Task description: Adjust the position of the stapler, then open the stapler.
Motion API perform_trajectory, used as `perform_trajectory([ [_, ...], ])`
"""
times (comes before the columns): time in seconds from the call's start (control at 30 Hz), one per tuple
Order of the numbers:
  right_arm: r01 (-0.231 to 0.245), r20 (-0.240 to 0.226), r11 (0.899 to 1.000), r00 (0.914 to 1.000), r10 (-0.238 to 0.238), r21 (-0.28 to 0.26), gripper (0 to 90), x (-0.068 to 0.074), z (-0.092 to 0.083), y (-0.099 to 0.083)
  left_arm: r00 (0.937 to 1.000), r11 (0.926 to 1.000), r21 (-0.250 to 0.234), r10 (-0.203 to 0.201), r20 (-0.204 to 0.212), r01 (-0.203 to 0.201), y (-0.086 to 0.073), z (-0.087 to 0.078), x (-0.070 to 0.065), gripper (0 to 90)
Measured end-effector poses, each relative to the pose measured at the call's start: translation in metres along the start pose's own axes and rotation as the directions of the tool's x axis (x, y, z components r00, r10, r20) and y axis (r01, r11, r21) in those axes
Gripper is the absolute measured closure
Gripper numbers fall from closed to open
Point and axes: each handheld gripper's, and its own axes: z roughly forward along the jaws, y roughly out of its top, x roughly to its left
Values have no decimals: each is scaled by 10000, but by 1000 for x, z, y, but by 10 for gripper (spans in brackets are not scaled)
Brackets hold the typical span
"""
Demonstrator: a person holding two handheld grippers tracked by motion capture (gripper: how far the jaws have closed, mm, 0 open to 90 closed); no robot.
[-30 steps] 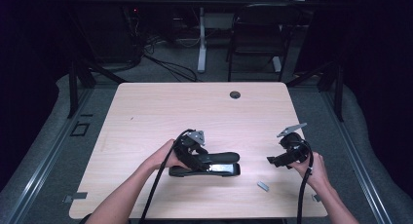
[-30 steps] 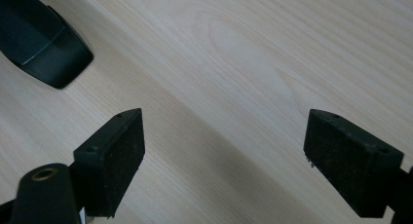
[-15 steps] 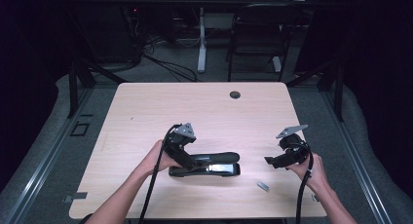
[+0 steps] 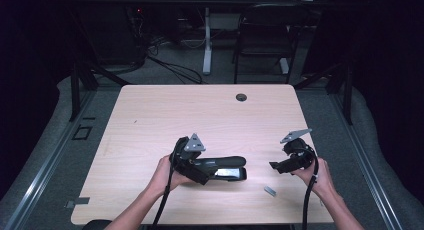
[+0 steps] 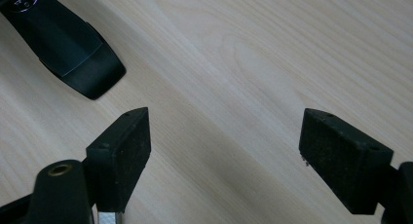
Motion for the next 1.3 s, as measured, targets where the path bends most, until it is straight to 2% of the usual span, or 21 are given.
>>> perform_trajectory([
  [0.07, 6, 43, 10000, 10000, -6, -47, 203, 0, 0, 0, 9999, 9999, -155, 3, -112, -4, 0, -1, -4, 124],
  [0.23, 64, -9, 10000, 10000, -65, -20, 230, 1, 1, -1, 9994, 9994, -324, 133, -319, -143, 0, -2, -13, 157],
  [0.4, 181, -109, 9998, 9998, -180, 25, 330, 3, 1, 0, 9993, 9990, -443, 86, -355, -102, -4, 1, -22, 221],
  [0.77, 354, -177, 9993, 9992, -356, -108, 526, 15, 0, 2, 9996, 9998, -26, 180, -226, -181, -12, 21, -41, 465],
  [0.83, 493, -312, 9988, 9983, -495, -74, 578, 17, 2, 3, 9997, 9999, 17, 103, -242, -103, -13, 24, -42, 510],
  [0.93, 799, -472, 9968, 9957, -798, 16, 654, 21, 3, 3, 9995, 9999, 63, 88, -310, -86, -16, 30, -45, 628],
  [1.03, 814, -756, 9964, 9937, -830, -239, 732, 26, 3, 4, 9996, 9998, 205, 76, -282, -70, -19, 37, -48, 719],
  [1.23, 1126, -790, 9925, 9901, -1160, -465, 839, 37, 3, 8, 9989, 9986, 475, 254, -395, -235, -22, 51, -57, 820],
  [1.3, 1281, -824, 9904, 9878, -1320, -513, 860, 41, 4, 8, 9986, 9986, 494, 190, -485, -166, -23, 56, -58, 847],
])
